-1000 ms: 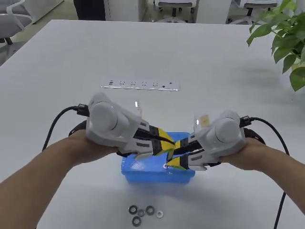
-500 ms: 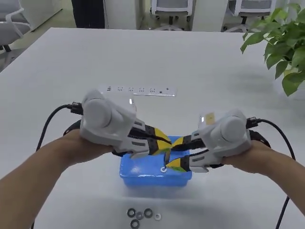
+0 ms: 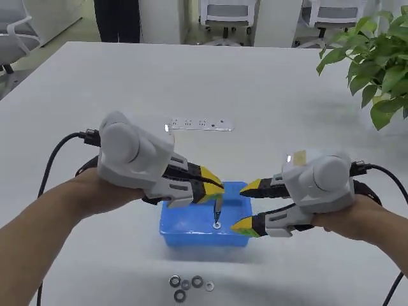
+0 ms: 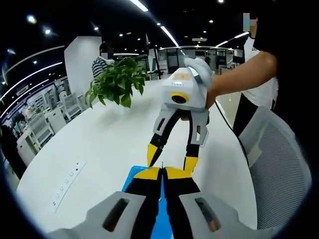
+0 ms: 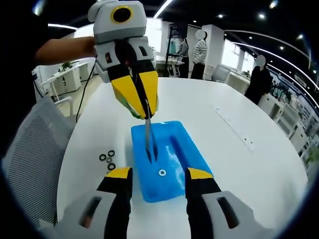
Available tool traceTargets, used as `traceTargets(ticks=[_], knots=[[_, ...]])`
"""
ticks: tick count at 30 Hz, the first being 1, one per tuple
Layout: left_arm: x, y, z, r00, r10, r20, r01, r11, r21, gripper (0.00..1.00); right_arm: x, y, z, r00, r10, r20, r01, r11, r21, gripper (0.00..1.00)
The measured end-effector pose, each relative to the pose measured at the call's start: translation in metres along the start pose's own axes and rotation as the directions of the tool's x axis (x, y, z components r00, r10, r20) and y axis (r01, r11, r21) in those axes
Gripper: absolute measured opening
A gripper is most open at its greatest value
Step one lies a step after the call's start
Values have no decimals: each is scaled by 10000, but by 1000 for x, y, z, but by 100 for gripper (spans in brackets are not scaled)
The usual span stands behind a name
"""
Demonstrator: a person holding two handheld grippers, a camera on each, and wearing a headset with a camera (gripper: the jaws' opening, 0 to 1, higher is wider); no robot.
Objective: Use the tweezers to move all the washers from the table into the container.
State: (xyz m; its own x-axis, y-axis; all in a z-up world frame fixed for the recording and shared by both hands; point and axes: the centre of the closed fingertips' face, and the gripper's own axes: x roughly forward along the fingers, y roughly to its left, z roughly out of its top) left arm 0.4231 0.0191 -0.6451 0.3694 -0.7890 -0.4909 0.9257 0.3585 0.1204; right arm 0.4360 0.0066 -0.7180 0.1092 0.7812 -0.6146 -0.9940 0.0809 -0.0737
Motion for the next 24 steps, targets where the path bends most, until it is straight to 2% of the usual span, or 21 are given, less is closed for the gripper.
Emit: traceTargets(ticks=[14, 24], knots=[[-11, -17, 3, 10000, -78, 54, 79, 9999, -73, 5, -22, 19, -12, 9991, -403, 99, 400, 9987, 330, 62], [-14, -34, -3, 9998, -187, 85, 188, 9998, -91, 5, -33, 32, -16, 9955, -852, 426, 828, 9951, 540, 76]])
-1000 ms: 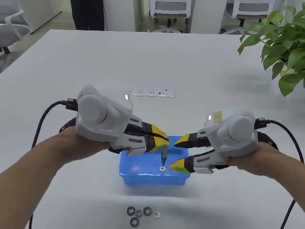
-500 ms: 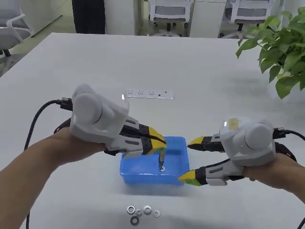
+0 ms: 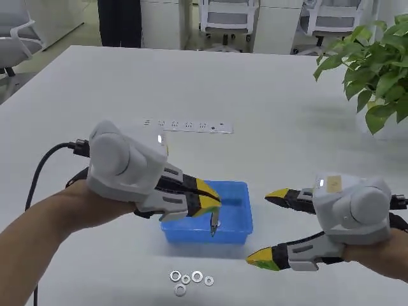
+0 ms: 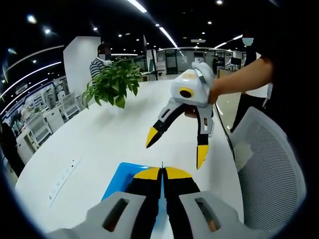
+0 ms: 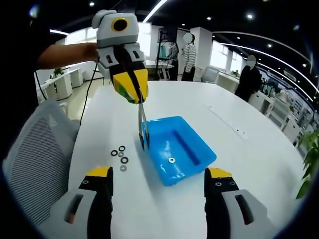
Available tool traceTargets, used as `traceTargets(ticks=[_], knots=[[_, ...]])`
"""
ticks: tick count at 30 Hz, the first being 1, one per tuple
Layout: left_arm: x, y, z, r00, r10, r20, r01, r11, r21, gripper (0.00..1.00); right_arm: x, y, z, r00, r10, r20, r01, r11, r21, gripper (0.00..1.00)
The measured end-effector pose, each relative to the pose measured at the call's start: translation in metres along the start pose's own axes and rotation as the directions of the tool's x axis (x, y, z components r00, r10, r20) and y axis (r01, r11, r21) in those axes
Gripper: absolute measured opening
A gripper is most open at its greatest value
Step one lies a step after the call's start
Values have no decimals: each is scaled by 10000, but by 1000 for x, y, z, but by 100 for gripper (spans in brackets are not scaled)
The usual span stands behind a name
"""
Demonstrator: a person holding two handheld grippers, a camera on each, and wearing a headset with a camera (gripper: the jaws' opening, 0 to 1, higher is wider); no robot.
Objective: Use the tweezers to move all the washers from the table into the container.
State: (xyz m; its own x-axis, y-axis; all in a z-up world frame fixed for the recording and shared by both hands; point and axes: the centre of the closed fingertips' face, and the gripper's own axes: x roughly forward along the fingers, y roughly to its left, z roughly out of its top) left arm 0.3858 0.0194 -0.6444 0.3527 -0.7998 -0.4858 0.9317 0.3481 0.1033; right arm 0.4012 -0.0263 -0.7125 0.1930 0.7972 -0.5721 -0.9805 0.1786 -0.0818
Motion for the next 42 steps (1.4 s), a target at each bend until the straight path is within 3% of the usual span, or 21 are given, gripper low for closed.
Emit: traceTargets(ticks=[11, 17, 33, 42], knots=[[5, -12, -12, 9999, -130, 30, 131, 9999, -86, 5, -6, 11, -7, 9993, -187, 321, 180, 9996, 219, 92], [9, -23, -19, 9996, -282, -41, 281, 9995, -140, 5, -6, 16, -13, 9996, -205, 182, 200, 9994, 288, 100], [15, -42, -32, 9974, -663, -284, 657, 9976, -238, 5, -4, 34, -24, 9999, 100, 63, -104, 9984, 547, 100], [15, -47, -39, 9963, -763, -393, 749, 9966, -356, 5, -2, 37, -26, 9998, 199, -5, -199, 9980, 607, 100]])
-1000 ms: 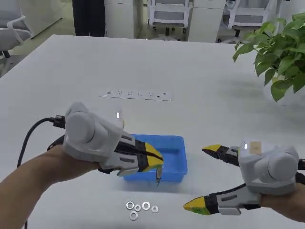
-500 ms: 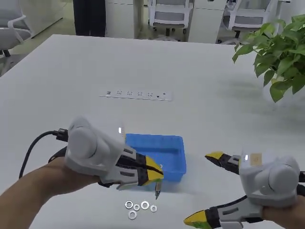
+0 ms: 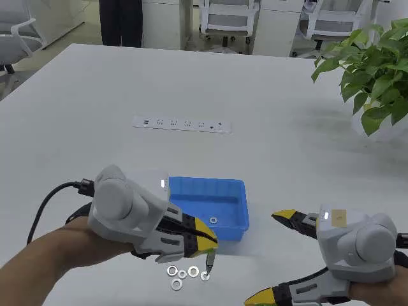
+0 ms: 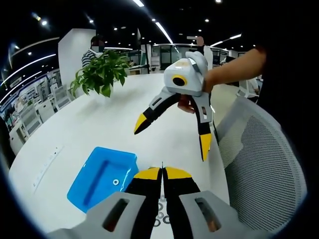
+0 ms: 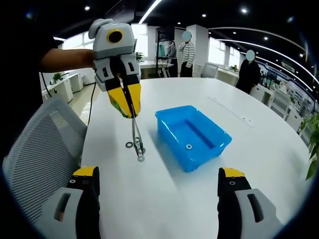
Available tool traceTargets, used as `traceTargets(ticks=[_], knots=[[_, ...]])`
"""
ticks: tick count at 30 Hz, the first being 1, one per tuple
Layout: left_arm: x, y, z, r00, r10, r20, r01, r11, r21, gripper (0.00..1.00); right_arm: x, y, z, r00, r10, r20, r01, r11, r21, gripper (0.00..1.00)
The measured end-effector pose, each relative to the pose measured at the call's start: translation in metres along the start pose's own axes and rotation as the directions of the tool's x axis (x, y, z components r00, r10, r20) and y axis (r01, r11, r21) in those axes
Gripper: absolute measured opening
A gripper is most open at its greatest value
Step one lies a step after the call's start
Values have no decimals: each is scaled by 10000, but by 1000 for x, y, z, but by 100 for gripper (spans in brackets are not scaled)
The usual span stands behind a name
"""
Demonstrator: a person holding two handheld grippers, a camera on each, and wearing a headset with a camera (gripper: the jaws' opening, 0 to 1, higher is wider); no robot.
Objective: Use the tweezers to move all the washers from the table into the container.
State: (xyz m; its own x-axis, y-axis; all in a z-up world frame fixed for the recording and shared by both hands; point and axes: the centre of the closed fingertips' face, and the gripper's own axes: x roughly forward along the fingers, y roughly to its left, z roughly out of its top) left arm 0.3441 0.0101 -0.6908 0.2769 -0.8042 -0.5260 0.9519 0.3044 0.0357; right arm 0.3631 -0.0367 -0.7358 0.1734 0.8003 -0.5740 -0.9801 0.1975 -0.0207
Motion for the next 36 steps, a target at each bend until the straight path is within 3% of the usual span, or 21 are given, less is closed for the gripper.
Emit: traceTargets(ticks=[18, 36], knots=[[2, -6, -6, 9999, -113, -63, 113, 9999, -21, 5, 2, 4, -1, 9999, 106, -87, -107, 9999, -27, 97], [4, -5, -8, 9999, -111, -49, 111, 9999, 44, 6, 3, 9, -4, 9994, 300, -183, -301, 9995, -21, 94]])
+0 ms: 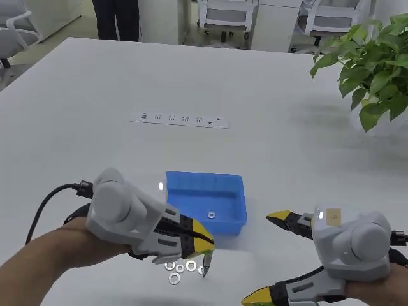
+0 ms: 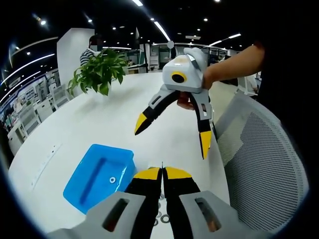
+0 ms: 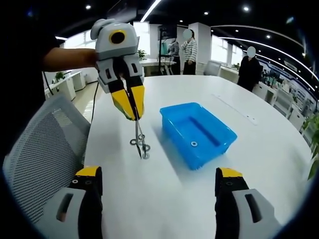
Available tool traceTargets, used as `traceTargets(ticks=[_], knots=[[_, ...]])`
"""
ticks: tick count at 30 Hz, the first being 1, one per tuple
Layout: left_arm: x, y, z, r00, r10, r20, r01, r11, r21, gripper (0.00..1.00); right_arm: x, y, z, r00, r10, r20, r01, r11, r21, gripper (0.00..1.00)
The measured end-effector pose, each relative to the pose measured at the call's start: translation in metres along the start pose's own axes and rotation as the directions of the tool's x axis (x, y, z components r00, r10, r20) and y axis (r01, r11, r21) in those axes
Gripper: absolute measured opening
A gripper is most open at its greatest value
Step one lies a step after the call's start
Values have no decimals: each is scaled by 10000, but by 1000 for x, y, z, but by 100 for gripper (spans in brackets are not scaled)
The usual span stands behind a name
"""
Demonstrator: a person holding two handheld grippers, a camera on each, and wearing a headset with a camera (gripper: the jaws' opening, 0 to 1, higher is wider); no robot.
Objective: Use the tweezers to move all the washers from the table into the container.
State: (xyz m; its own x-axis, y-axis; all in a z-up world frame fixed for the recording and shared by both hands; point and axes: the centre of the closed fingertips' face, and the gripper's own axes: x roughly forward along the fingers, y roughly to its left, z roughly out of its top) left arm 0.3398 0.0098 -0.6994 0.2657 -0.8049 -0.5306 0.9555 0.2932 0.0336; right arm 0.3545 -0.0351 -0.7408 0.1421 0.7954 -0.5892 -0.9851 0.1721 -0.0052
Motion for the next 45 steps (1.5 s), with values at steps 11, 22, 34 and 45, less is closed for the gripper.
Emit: traceTargets(ticks=[11, 22, 34, 45], knots=[[0, -2, -1, 9999, -70, -120, 71, 9999, 121, 5, 10, 12, 8, 9972, 748, 90, -742, 9956, -575, 76], [-1, -3, -2, 9996, -171, -237, 176, 9996, 201, 5, 23, 20, 18, 9887, 1500, 17, -1489, 9830, -1070, 55], [-2, -4, -4, 9988, -292, -387, 301, 9993, 225, 5, 41, 31, 19, 9723, 2275, -542, -2338, 9531, -1922, 39], [0, -3, -4, 9980, -400, -498, 416, 9986, 325, 6, 59, 37, 17, 9552, 2714, -1183, -2946, 9119, -2859, 27]])
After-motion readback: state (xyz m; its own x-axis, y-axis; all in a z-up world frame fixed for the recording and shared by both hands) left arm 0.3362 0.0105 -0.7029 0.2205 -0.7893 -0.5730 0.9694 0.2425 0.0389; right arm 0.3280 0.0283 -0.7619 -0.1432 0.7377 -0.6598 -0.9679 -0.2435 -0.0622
